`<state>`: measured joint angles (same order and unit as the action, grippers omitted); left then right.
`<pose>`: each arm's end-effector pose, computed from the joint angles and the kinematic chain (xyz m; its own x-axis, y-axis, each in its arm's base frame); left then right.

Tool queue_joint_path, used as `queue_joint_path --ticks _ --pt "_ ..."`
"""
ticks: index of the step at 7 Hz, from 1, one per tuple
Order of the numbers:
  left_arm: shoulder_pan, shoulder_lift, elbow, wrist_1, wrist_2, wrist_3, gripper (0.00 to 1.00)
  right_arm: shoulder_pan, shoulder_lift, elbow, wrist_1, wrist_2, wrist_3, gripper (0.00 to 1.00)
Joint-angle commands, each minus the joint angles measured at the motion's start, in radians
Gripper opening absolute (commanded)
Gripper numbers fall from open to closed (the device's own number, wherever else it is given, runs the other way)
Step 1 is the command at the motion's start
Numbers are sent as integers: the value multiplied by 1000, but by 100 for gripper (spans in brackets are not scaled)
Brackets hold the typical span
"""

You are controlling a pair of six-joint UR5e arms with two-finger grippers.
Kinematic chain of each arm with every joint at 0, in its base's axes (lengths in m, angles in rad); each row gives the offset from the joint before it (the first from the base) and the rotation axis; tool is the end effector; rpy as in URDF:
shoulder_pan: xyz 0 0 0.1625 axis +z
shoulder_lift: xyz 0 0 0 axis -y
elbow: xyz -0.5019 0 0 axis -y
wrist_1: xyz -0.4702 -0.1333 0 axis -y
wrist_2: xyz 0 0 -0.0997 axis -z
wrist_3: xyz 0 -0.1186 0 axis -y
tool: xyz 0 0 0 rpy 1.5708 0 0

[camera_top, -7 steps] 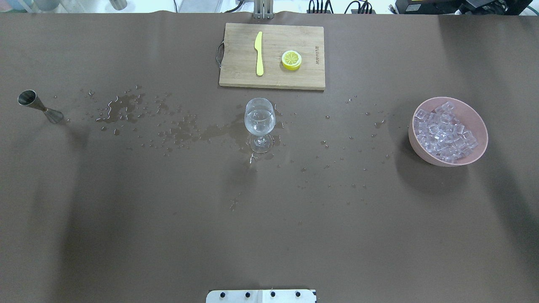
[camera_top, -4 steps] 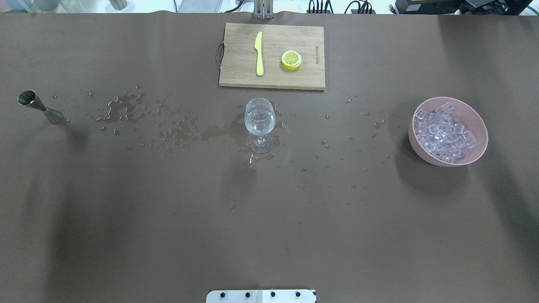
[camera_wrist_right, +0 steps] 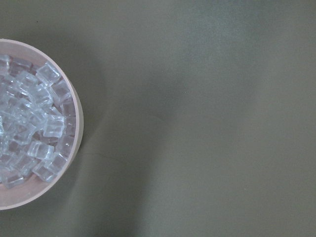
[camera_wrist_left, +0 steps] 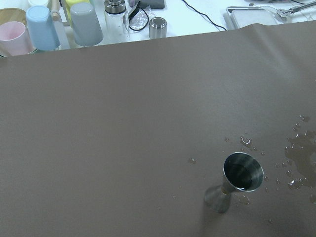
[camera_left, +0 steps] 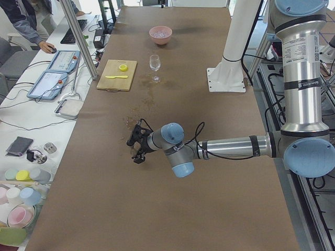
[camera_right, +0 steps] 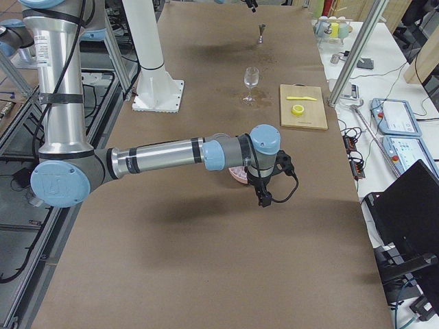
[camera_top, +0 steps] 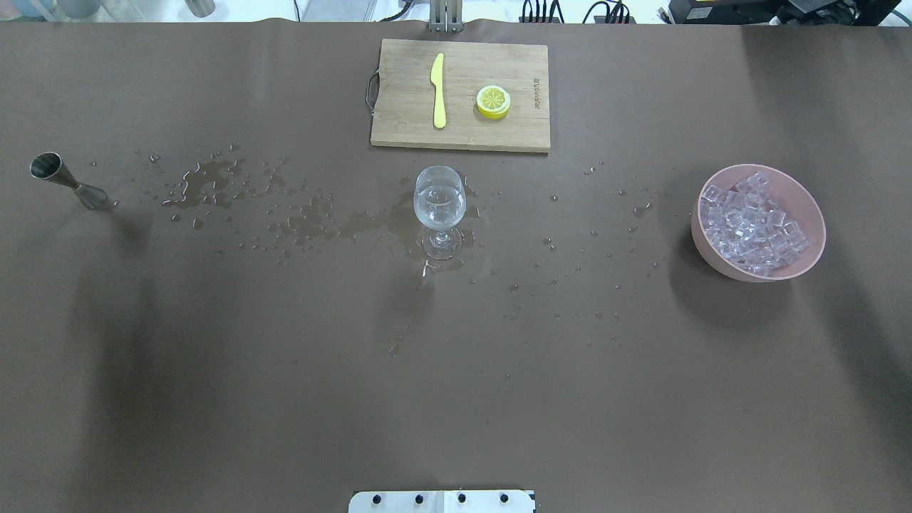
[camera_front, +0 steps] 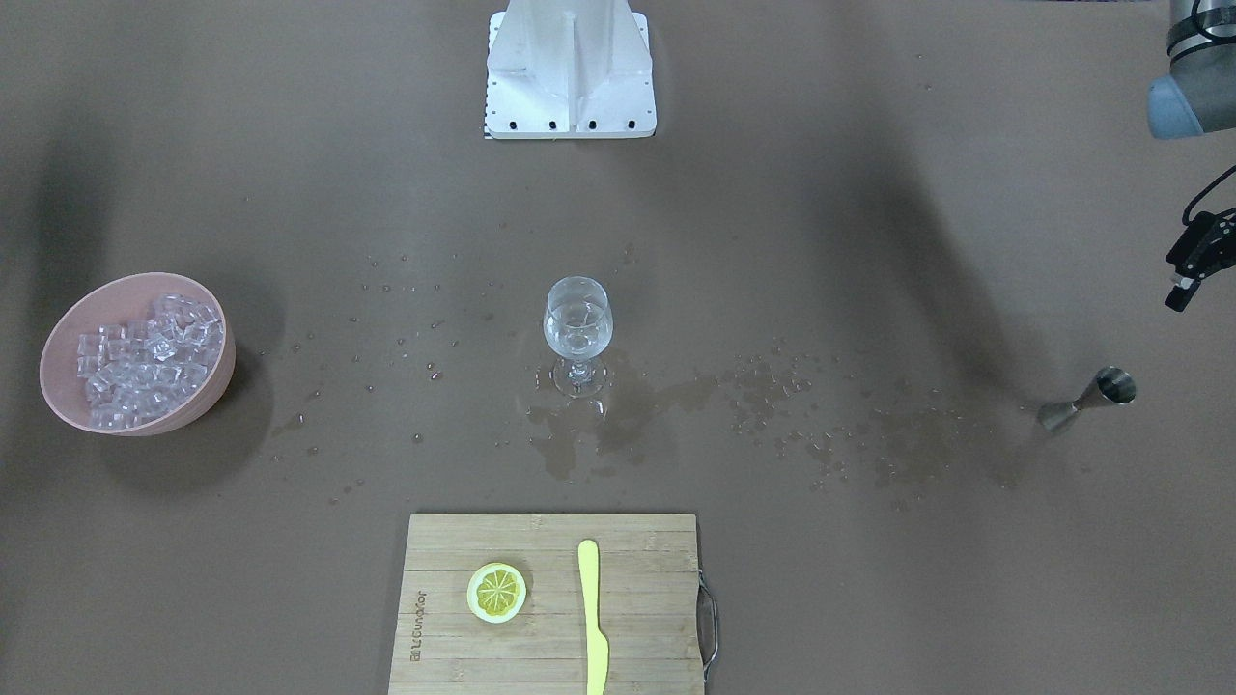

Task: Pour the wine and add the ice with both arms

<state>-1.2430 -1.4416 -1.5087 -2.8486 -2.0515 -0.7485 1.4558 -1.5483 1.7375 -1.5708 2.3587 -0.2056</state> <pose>0.0984 -0.5331 0.7103 0.6206 0.1931 -0.7600 0.3718 0.7809 0.5019 -0.0184 -0.5885 0.6393 0.6479 -0.4081 0.6432 0.2502 0.9116 0.3262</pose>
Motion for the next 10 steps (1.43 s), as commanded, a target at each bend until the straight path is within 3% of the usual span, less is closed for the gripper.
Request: queue_joint_path --ticks 1,2,3,10 --pt "43 -40 65 -75 8 -11 98 0 1 -1 0 4 0 100" --pt "63 -43 152 -197 31 -11 98 0 1 -3 0 2 0 100" --pt "66 -34 186 -268 147 -11 98 0 1 -1 0 4 0 100" --pt "158 -75 246 -361 189 -15 97 0 1 -3 0 4 0 100"
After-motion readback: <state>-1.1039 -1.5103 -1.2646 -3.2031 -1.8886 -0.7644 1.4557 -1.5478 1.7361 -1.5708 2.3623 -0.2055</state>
